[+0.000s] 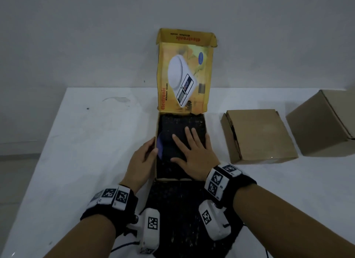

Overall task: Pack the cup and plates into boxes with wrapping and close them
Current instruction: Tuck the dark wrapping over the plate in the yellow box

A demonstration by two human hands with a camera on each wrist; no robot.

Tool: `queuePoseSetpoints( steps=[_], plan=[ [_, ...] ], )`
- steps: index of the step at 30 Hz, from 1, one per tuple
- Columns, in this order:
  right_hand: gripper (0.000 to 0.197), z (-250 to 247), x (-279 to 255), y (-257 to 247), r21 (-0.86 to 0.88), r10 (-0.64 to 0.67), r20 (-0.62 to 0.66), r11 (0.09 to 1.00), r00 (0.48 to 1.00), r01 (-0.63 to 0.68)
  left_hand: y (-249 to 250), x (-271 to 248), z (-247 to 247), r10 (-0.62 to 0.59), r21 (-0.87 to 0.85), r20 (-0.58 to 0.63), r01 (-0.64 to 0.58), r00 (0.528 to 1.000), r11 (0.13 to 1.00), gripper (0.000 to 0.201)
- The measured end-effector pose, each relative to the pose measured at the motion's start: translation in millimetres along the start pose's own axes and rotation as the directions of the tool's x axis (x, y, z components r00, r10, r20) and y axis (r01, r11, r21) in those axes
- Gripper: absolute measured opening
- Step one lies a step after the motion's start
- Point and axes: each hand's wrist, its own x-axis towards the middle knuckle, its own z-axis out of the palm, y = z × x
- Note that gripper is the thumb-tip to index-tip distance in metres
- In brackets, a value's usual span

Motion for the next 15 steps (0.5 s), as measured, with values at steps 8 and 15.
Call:
queuePoseSetpoints(
  steps=[8, 15],
  plan=[
    [0.09, 15.8, 16.6, -9.5, 0.006, 0.0, 0.014, 1.0, 1.0, 0.0, -5.2, 0.3, 3.6, 0.043, -0.006, -0.022, -0.043, 0.999, 0.999, 0.055],
    [0.063, -20.6, -3.9, 2.3, 0.445, -0.031, -0.103, 0.893, 0.994, 0.074, -0.7, -0.7, 1.6, 0.059, -0.024, 0.003, -0.059, 0.998, 0.998, 0.044]
  ],
)
